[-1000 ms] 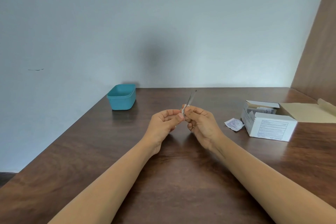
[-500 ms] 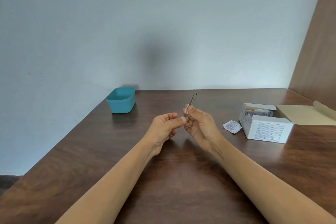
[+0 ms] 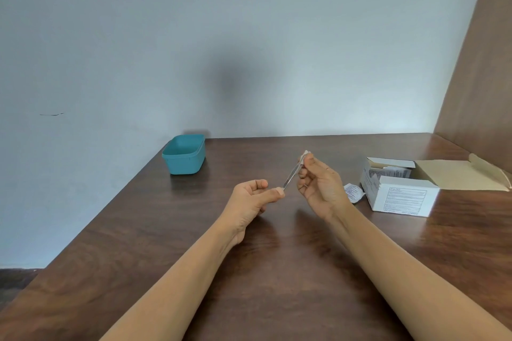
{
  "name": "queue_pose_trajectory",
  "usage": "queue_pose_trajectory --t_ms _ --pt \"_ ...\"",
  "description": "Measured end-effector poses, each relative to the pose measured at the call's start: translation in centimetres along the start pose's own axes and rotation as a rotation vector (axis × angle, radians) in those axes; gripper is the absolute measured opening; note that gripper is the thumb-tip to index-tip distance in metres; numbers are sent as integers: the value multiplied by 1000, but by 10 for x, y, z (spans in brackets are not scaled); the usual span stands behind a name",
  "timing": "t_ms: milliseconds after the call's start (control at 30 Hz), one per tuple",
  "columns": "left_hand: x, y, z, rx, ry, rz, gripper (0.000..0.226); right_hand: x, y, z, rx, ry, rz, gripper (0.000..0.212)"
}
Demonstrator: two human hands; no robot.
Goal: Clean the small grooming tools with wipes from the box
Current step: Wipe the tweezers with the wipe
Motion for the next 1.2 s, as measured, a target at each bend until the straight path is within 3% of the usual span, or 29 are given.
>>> queue_pose_trajectory --t_ms 167,300,533,767,900,1200 --pt "0 -10 -2 46 -42 102 34 -8 -19 9 125 -4 38 9" --pt "20 -40 -8 225 -13 137 37 -11 -38 9 197 -28 -23 6" --pt "82 -117 -18 596 215 453 25 26 -12 6 69 -37 -269 7" --pt "140 -181 -14 849 320 832 9 46 22 25 -38 -69 -467 5" --pt "162 -195 8 875 298 1008 7 54 34 36 -63 -105 -546 10" --pt "154 -190 81 753 97 1471 22 59 31 45 -99 -112 -546 12"
Point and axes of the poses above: each hand's wrist, its own z-axis towards the middle knuckle, its own y-axis out of the palm, x = y × z, the point moved 9 cm from there along z, towards the middle knuckle, and after that the axes turned 6 degrees about -y, right-handed, at the moved point
